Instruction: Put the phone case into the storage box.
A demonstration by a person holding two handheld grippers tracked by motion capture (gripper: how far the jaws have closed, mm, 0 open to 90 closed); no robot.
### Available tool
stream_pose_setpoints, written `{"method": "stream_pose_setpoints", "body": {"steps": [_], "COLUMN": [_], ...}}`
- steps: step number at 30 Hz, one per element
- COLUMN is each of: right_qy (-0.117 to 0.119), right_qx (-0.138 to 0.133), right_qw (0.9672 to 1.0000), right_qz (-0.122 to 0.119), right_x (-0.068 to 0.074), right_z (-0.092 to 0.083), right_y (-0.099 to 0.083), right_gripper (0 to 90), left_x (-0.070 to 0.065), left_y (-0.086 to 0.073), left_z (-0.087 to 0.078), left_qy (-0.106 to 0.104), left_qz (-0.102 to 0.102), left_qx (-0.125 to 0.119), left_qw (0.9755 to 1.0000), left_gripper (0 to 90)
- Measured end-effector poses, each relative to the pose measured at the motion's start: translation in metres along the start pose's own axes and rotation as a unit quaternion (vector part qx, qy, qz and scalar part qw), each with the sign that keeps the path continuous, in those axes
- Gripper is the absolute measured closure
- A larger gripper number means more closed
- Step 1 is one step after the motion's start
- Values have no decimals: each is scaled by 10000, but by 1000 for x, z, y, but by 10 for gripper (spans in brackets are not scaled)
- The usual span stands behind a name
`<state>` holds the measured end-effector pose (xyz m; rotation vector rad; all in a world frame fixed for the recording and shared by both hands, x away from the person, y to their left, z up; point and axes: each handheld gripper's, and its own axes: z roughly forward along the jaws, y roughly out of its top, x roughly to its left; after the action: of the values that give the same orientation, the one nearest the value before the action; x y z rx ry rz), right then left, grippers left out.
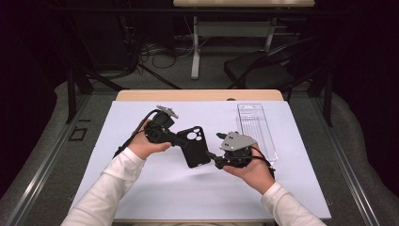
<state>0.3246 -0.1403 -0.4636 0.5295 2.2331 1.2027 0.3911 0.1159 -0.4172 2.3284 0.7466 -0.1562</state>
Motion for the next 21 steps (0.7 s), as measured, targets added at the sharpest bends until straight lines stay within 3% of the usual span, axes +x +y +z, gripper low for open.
{"method": "stream_pose_setpoints", "body": {"steps": [11, 21], "right_qy": [98, 94], "right_qx": [84, 155], "right_qw": [9999, 9997], "right_qz": [-105, -153], "right_x": [-1, -5], "right_z": [2, 3], "right_y": [9, 14], "right_gripper": [337, 356], "left_x": [0, 0], "left_y": [9, 14], "left_z": [5, 5], "left_qy": [-75, -18], "left_qz": [-89, -110], "left_qx": [238, 350], "left_qw": [9996, 9993], "left_gripper": [813, 812]}}
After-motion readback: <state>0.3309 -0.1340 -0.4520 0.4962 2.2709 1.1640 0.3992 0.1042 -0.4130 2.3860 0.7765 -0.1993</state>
